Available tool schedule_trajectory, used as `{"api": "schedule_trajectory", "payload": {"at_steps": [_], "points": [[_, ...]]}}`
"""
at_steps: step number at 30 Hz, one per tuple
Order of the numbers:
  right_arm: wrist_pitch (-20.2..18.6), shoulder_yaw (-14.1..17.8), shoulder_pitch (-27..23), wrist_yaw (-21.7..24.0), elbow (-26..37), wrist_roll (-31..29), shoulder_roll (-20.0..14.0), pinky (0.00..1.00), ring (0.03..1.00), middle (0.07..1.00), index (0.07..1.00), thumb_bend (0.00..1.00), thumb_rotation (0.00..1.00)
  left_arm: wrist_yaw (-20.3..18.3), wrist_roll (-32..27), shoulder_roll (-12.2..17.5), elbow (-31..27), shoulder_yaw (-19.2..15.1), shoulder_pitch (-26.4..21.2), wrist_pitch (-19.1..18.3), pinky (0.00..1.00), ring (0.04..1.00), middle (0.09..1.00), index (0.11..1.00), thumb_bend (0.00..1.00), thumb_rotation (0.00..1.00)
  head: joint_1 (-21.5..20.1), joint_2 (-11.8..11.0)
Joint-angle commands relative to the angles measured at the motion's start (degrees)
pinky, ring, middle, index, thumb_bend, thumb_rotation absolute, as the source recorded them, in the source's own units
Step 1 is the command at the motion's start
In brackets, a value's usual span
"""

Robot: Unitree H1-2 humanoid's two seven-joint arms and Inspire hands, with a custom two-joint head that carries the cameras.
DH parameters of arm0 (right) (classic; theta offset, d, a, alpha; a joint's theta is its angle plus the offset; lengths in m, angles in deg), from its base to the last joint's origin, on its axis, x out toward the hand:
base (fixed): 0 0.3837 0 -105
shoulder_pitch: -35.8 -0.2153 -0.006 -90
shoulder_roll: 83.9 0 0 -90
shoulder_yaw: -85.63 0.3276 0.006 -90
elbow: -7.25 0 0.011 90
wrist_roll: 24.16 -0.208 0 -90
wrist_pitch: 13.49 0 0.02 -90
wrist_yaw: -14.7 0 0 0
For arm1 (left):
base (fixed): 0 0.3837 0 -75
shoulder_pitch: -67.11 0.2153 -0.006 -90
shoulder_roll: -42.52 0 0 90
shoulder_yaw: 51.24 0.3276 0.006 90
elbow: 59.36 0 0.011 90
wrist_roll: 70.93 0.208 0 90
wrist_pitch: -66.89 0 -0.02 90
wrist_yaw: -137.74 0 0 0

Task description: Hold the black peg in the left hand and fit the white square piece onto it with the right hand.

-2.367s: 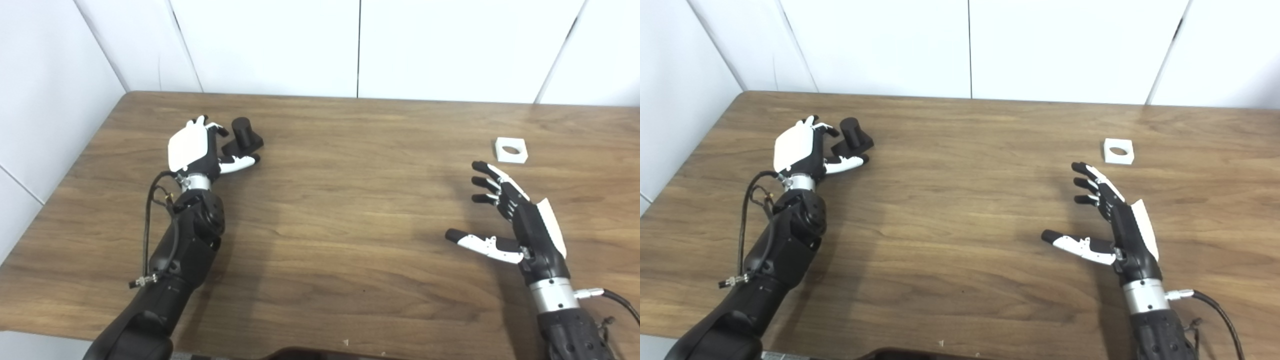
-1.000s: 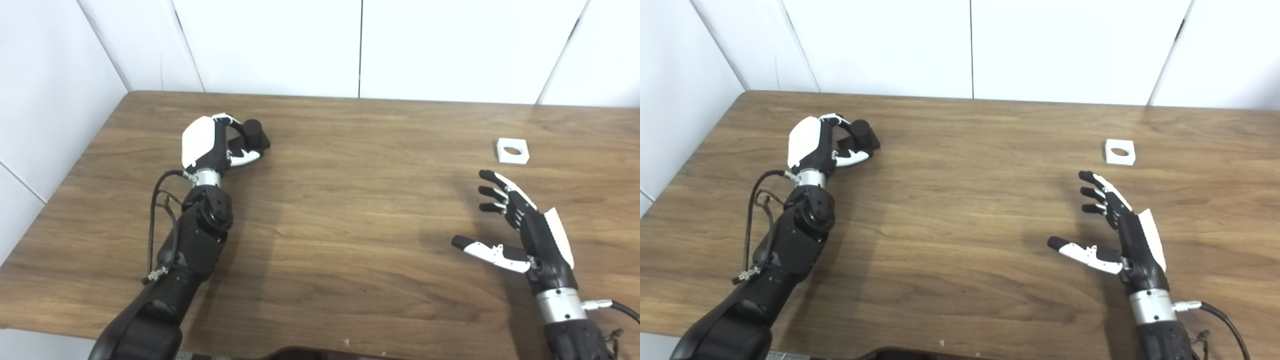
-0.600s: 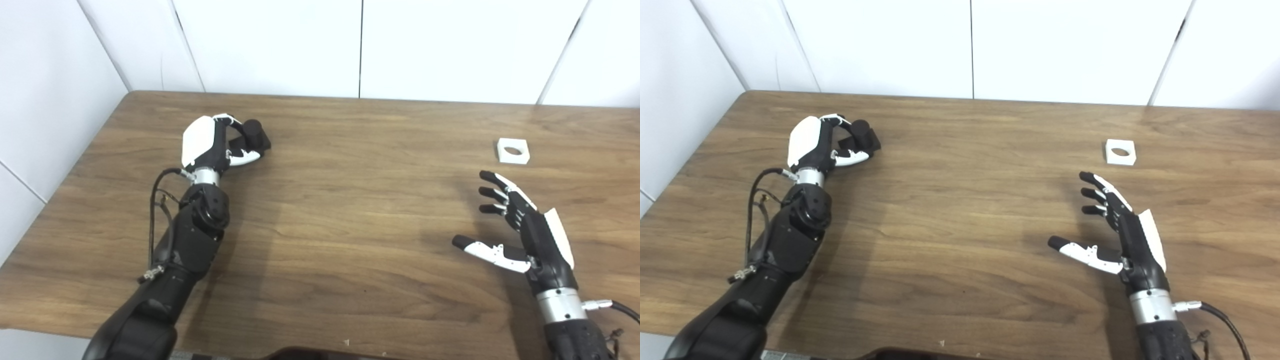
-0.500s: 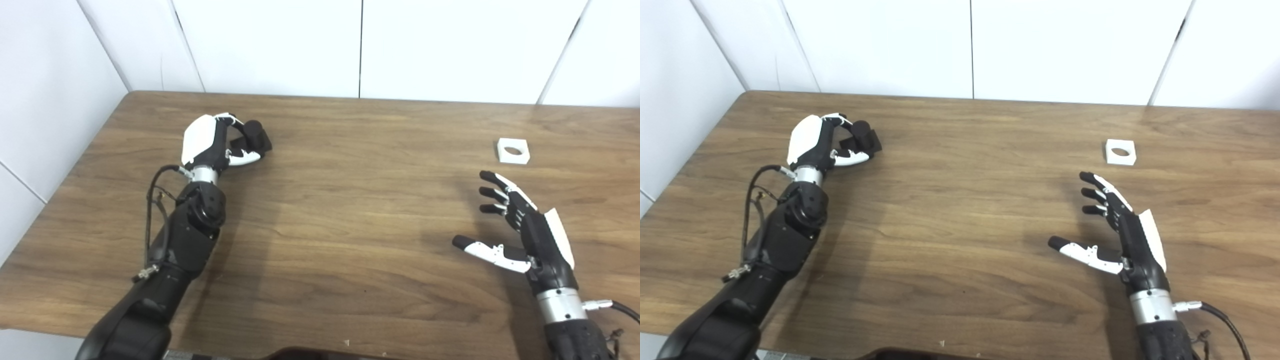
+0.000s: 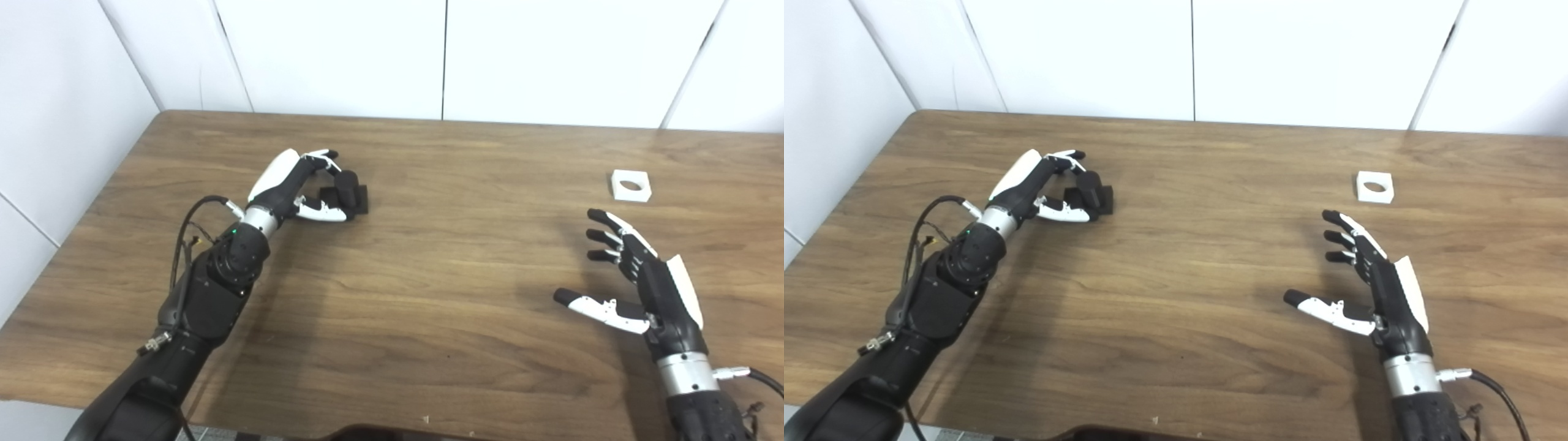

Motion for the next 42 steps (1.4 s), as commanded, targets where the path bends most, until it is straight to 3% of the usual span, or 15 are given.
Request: {"api": "schedule_trajectory", "payload": {"at_steps": [1, 17, 28, 42], "points": [[2.03, -0.08, -2.04, -0.37, 1.67, 0.37, -0.37, 0.69, 0.825, 0.902, 0.844, 0.79, 0.26, -3.46, -0.4, -0.04, -0.57, 1.43, 0.93, 0.58, 0.85, 0.945, 0.903, 0.494, 0.52, 0.08, -0.19, 0.05], [0.41, 0.3, -2.4, -0.04, 2.88, -0.61, -0.27, 0.73, 0.84, 0.903, 0.841, 0.78, 0.24, -5.62, -1.06, -2.24, -6.92, 3.07, 4.33, 5.04, 0.9, 0.972, 0.92, 0.492, 0.52, 0.07, -1.33, 0.29], [0.21, 0.32, -2.14, -0.01, 3.33, -0.48, -0.33, 0.72, 0.84, 0.902, 0.844, 0.79, 0.25, -6.01, -0.44, -4.56, -7.78, 5.6, 6.87, 9.53, 0.91, 0.973, 0.917, 0.491, 0.52, 0.08, -1.96, 0.58], [-0.34, 0.42, -1.81, -0.03, 4.0, -0.44, -0.26, 0.73, 0.842, 0.908, 0.847, 0.79, 0.27, -8.54, 0.53, -6.2, -9.61, 12.17, 8.74, 15.9, 0.83, 0.968, 0.918, 0.492, 0.52, 0.08, -3.12, 1.2]]}}
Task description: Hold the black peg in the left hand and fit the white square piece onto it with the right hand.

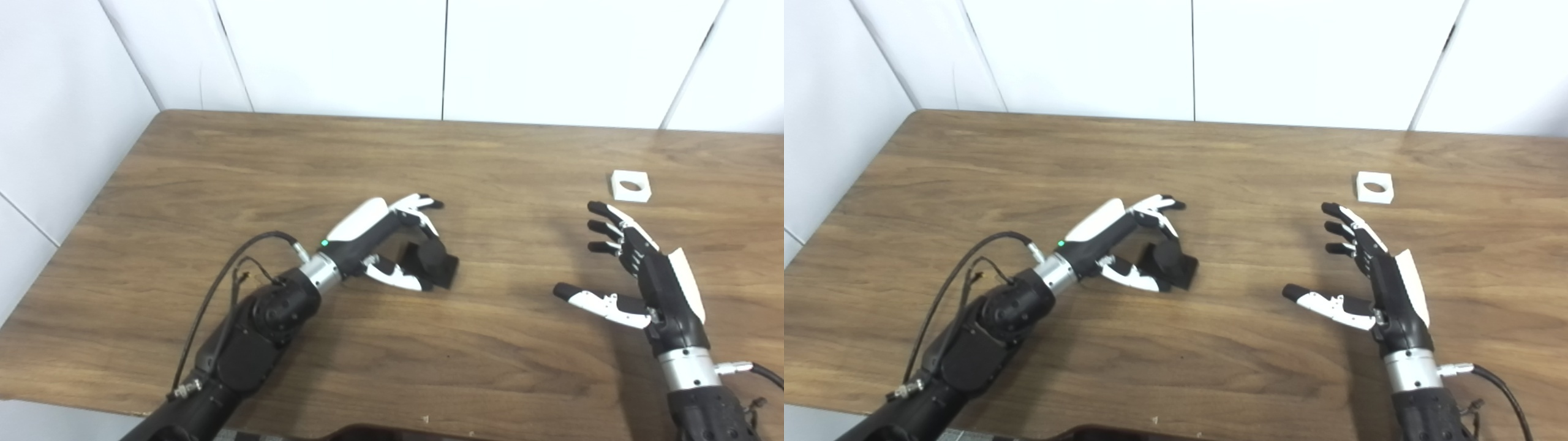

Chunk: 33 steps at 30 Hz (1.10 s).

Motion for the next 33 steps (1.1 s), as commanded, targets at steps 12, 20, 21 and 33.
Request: {"api": "schedule_trajectory", "payload": {"at_steps": [12, 20, 21, 33], "points": [[-0.5, 0.3, -1.22, -0.53, 3.73, 0.52, 0.15, 0.71, 0.835, 0.905, 0.844, 0.79, 0.26, -6.47, 1.2, -2.01, -4.13, 4.28, 3.99, -0.78, 0.82, 0.975, 0.926, 0.493, 0.52, 0.08, -2.91, 1.12], [-1.78, 2.74, -2.18, -1.09, 5.41, 0.34, -0.91, 0.73, 0.835, 0.893, 0.828, 0.78, 0.28, -7.43, 0.02, -0.57, -4.73, 4.22, 5.09, 0.57, 0.82, 0.972, 0.925, 0.493, 0.52, 0.08, -16.69, 1.42], [-1.92, 3.25, -2.6, -1.24, 5.72, 0.69, -1.12, 0.73, 0.835, 0.891, 0.824, 0.78, 0.27, -7.68, -0.21, -0.17, -4.91, 4.11, 5.32, 0.57, 0.82, 0.973, 0.924, 0.493, 0.52, 0.08, -19.38, 1.14], [-7.95, 7.39, -9.41, -0.56, 9.24, 4.31, -6.61, 0.76, 0.858, 0.9, 0.829, 0.76, 0.27, -9.37, -0.83, 2.19, -6.01, 3.39, 6.43, 0.21, 0.86, 0.976, 0.92, 0.494, 0.52, 0.08, -28.31, -0.7]]}}
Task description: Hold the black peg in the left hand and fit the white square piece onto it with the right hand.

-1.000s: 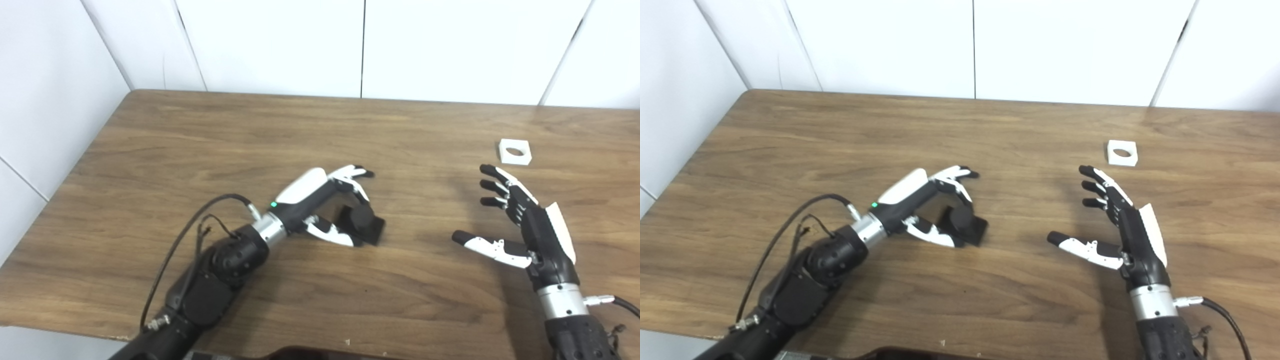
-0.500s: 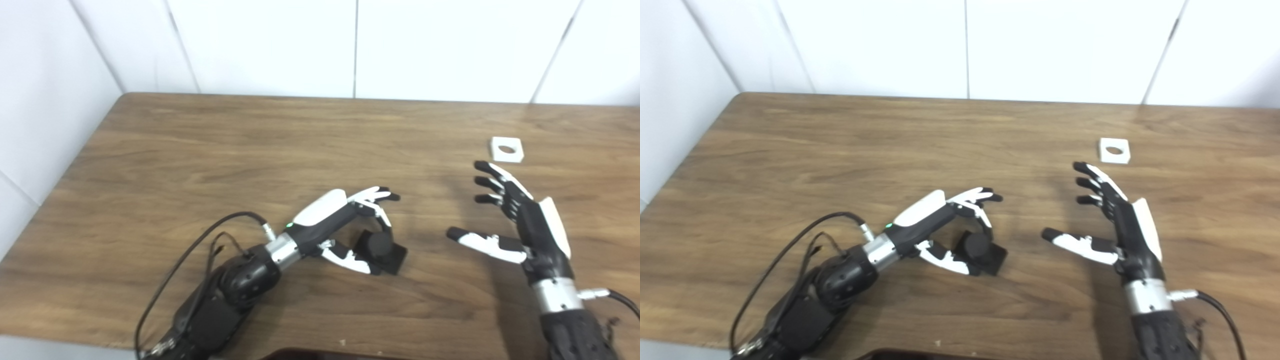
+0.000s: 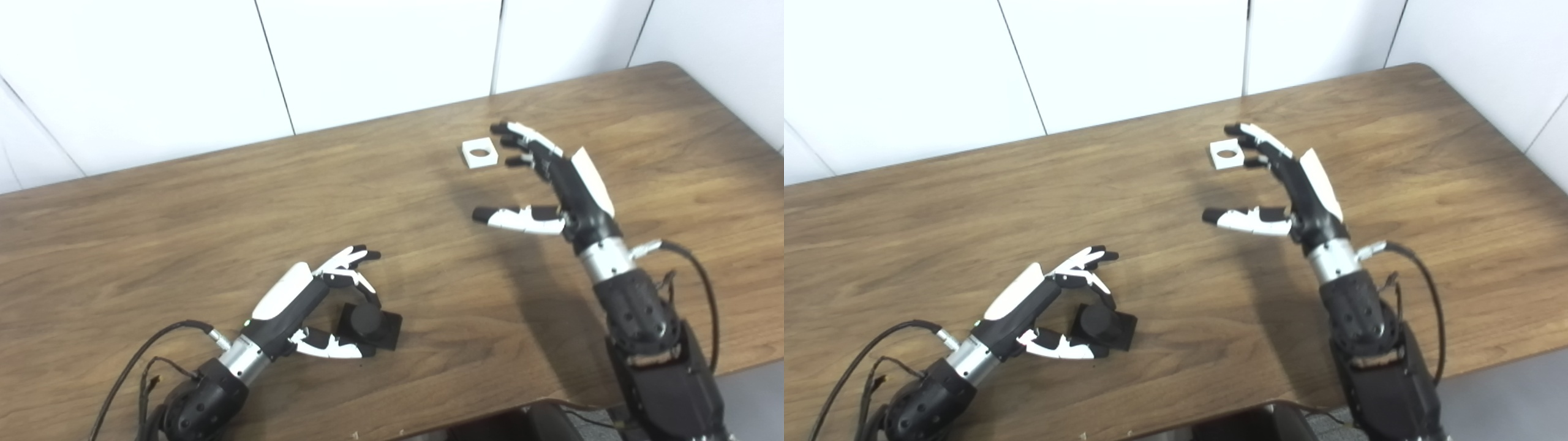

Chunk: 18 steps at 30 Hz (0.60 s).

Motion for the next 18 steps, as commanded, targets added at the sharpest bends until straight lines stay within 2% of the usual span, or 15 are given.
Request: {"api": "schedule_trajectory", "payload": {"at_steps": [1, 10, 18], "points": [[-0.54, 1.07, -3.11, 0.36, 2.71, 0.79, -2.46, 0.76, 0.859, 0.901, 0.831, 0.75, 0.28, -3.52, 1.56, 2.31, 1.05, 0.63, 1.48, -1.98, 0.86, 0.973, 0.92, 0.494, 0.52, 0.08, -0.21, -0.04], [-1.21, 1.62, -10.36, 2.32, 1.0, 3.37, -9.9, 0.71, 0.842, 0.892, 0.831, 0.76, 0.25, -4.2, 0.79, 2.67, 2.1, -0.37, 1.17, -1.49, 0.87, 0.965, 0.917, 0.494, 0.52, 0.07, -0.92, -0.12], [-2.37, 0.9, -15.83, 4.04, -2.4, 5.19, -13.81, 0.68, 0.826, 0.859, 0.81, 0.78, 0.23, -3.84, 1.22, 2.34, 4.39, -0.57, 1.04, 0.64, 0.85, 0.966, 0.917, 0.495, 0.52, 0.08, -0.31, -0.01]]}}
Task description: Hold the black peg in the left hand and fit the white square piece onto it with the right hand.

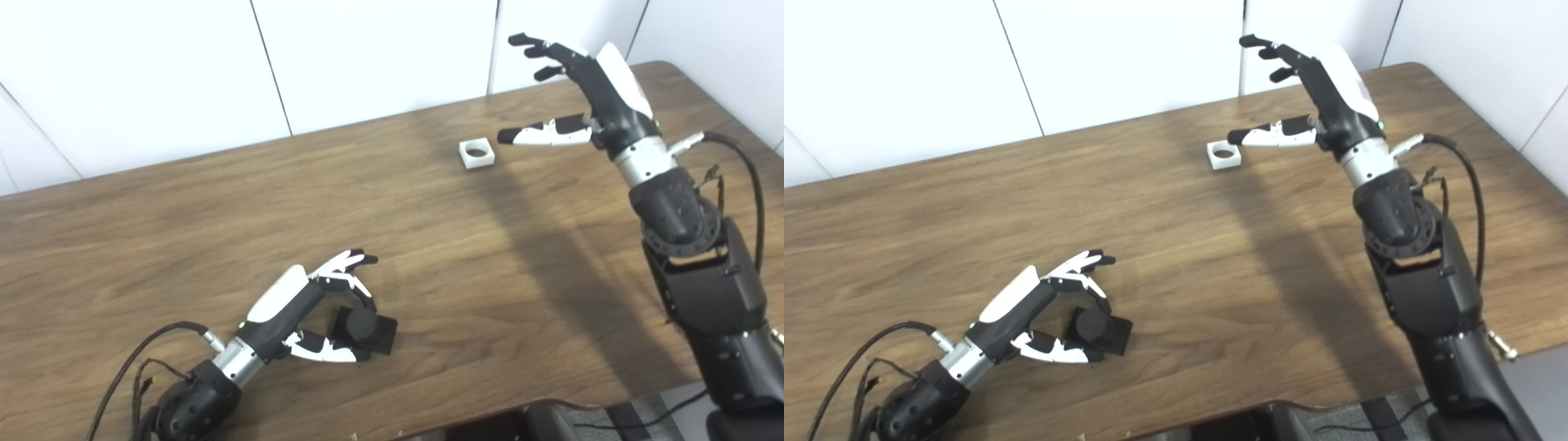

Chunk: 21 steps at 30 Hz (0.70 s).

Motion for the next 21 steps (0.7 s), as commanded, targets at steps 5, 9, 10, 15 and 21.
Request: {"api": "schedule_trajectory", "payload": {"at_steps": [5, 9, 10, 15, 21], "points": [[-1.82, 0.13, -3.81, 1.32, 2.91, 1.06, -2.08, 0.68, 0.819, 0.863, 0.808, 0.77, 0.22, -2.36, 2.69, 1.92, 2.88, 0.53, 1.37, -1.95, 0.83, 0.965, 0.919, 0.635, 0.86, 0.25, 0.49, 0.04], [-1.57, -0.84, -4.36, 2.44, 2.15, 1.67, -3.16, 0.69, 0.821, 0.867, 0.809, 0.77, 0.21, -2.08, 2.97, 1.75, 3.45, 0.44, 1.19, -1.89, 0.83, 0.964, 0.92, 0.646, 0.9, 0.26, 0.36, 0.02], [-1.42, -1.02, -4.56, 2.64, 1.74, 1.78, -3.41, 0.69, 0.82, 0.866, 0.809, 0.77, 0.21, -2.08, 2.99, 1.72, 3.5, 0.42, 1.15, -1.98, 0.83, 0.964, 0.92, 0.645, 0.9, 0.26, 0.36, 0.02], [-0.59, -1.68, -6.23, 3.64, -0.74, 0.85, -4.17, 0.71, 0.817, 0.861, 0.801, 0.77, 0.2, -2.16, 3.11, 1.62, 3.75, 0.32, 0.93, -2.42, 0.84, 0.965, 0.918, 0.576, 0.9, 0.21, 0.34, 0.06], [-0.76, -1.93, -7.33, 4.33, -0.96, 0.23, -3.93, 0.71, 0.822, 0.861, 0.801, 0.78, 0.2, -2.04, 3.93, 1.65, 4.28, 0.47, 0.56, -2.48, 0.84, 0.966, 0.919, 0.557, 0.89, 0.18, 0.29, -0.15]]}}
